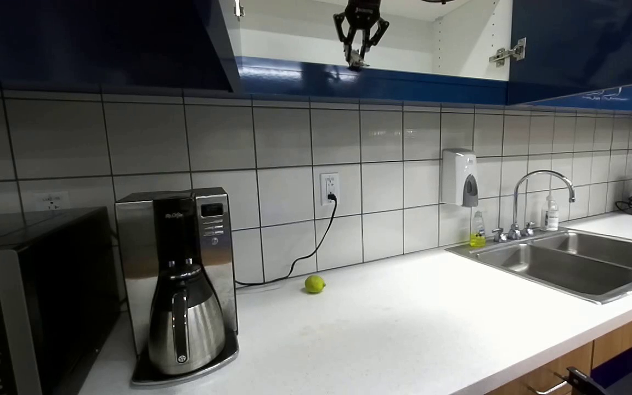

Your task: Place the granola bar on the bottom shelf of the cabinet

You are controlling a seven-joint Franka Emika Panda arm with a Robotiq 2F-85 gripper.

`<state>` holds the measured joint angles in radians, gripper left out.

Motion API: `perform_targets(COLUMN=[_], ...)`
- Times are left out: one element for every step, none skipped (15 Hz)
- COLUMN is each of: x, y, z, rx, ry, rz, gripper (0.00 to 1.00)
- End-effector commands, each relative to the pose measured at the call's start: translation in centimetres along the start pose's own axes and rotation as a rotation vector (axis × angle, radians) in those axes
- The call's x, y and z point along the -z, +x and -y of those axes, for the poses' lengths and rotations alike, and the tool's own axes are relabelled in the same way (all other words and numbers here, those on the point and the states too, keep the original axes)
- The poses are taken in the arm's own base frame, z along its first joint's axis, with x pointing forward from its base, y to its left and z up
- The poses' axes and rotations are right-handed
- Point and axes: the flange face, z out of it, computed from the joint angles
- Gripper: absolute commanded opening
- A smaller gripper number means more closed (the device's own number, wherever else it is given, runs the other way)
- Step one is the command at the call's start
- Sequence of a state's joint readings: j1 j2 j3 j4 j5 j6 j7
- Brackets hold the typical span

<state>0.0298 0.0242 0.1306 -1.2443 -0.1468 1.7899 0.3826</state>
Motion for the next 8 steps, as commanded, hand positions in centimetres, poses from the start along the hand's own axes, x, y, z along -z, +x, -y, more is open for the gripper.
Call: perform_targets(x=[-0.8, -1.1, -1.7, -2.0, -2.4, -2.6, -2.8, -2.9], y=[1.5, 1.8, 2.1, 2.2, 2.4, 2.5, 2.6, 2.7], z=[0.0, 0.1, 0.1, 0.1, 0.1, 0.1, 0.0, 0.0], rx=[-0.016, -0.016, -0.025, -0.027, -0.032, -0.035, -0.035, -0.036], ry=[-0.007, -0.008, -0.01, -0.013, -0.016, -0.017, -0.018, -0.016], rz=[0.021, 0.024, 0.028, 0.033, 0.037, 0.04, 0.042, 0.044], gripper=[0.09, 0.09, 0.09, 0.59, 0.6, 0.67, 0.73, 0.8])
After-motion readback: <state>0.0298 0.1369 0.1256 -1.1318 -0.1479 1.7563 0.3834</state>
